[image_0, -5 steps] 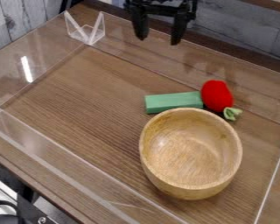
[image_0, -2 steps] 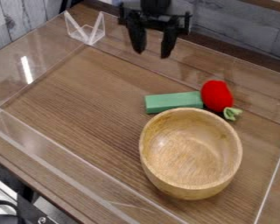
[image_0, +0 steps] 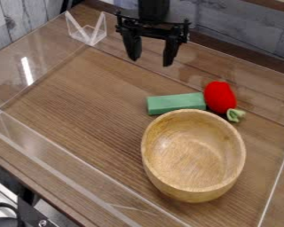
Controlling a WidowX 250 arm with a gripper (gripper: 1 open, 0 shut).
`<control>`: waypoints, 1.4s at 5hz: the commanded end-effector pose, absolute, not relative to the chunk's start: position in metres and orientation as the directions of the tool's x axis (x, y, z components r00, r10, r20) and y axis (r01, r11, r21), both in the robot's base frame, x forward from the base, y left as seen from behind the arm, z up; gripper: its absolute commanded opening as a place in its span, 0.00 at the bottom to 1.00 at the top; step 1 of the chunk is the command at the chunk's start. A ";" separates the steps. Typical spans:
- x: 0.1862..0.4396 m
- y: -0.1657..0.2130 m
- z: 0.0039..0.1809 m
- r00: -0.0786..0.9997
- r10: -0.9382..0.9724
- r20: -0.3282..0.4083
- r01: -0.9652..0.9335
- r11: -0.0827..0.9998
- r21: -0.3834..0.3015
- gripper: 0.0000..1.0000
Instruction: Move the red fruit to the right
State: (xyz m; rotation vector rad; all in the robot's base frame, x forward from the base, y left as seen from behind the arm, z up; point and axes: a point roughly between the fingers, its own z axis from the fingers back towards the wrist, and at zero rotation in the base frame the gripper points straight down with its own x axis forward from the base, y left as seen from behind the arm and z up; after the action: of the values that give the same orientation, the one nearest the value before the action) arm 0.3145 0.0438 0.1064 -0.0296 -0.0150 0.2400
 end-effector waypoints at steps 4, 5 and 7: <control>0.311 0.058 0.131 0.980 0.123 0.153 -0.118 0.992 -0.041 1.00; 0.305 0.068 0.129 0.983 0.086 0.165 -0.081 0.996 -0.036 1.00; 0.315 0.086 0.104 0.976 0.109 0.188 -0.105 0.994 -0.030 1.00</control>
State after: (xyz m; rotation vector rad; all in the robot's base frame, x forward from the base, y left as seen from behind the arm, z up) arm 0.3114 0.0822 0.0910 -0.0323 -0.1445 0.1153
